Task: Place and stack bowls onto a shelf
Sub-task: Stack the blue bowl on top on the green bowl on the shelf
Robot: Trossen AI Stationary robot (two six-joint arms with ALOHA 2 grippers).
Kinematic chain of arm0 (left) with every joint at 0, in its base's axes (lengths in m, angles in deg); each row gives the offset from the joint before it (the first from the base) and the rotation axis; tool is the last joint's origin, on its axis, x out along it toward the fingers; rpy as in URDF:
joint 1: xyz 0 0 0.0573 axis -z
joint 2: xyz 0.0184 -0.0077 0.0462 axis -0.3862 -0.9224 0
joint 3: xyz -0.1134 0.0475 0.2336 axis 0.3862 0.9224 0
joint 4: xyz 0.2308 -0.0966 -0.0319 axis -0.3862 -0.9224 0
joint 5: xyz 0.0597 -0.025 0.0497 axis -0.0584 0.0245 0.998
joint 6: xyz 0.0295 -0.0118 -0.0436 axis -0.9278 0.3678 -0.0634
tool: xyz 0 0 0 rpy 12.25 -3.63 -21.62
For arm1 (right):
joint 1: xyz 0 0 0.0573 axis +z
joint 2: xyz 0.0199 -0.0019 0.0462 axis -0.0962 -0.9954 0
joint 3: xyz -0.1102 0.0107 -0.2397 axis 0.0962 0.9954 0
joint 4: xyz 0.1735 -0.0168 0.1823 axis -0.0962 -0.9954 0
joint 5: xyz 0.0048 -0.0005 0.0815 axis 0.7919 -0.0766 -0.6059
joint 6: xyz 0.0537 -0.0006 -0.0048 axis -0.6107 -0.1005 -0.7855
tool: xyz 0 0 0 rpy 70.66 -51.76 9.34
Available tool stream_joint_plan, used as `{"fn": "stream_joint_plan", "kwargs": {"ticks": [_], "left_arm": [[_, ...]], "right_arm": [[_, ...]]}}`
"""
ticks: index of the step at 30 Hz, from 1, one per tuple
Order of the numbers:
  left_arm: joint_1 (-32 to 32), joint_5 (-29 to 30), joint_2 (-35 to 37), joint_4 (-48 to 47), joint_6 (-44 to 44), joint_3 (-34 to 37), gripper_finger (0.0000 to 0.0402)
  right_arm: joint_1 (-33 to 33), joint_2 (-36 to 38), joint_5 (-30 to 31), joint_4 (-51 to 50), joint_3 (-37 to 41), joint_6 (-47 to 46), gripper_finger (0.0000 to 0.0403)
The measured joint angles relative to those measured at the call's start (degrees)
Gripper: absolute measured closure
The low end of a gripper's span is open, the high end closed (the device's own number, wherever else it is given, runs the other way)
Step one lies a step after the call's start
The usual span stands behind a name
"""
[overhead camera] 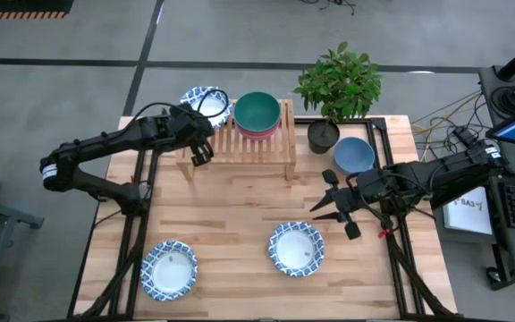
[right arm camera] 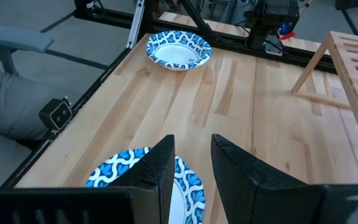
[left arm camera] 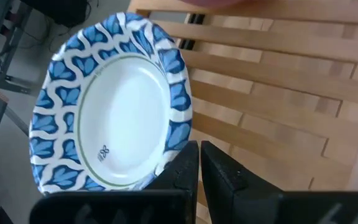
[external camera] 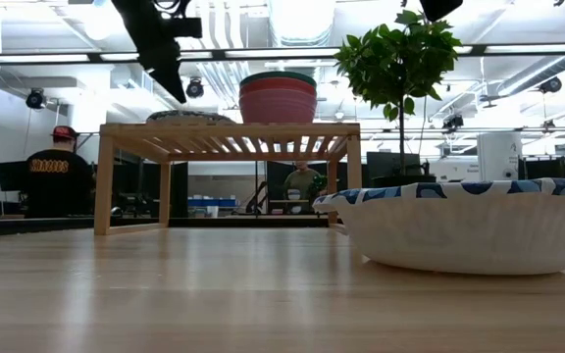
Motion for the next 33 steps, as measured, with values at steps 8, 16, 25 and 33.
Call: {"fn": "stream_joint_plan", "kwargs": {"ticks": [8, 16, 25, 33], "left_arm": [[0.5, -1.0, 0.9, 0.4, 1.9, -2.2, 0.04], [3.8, -17.3, 6.1, 8.5, 6.0, 0.3, 0.04], [13.2, -17.9, 12.6, 20.3, 11.4, 11.8, 0.04], [21.0, -17.9, 16.2, 32.4, 12.3, 22.6, 0.04]], "right_arm": [[0.0, 0.0, 0.0, 0.5, 0.0, 0.0, 0.0309], [0.0, 0.0, 0.0, 1.5, 0.5, -0.8, 0.0309], [0.0, 0.0, 3.3, 3.9, 1.2, -7.0, 0.0309], [0.0, -1.0, 11.4, 4.2, 1.2, -14.1, 0.0309]]}}
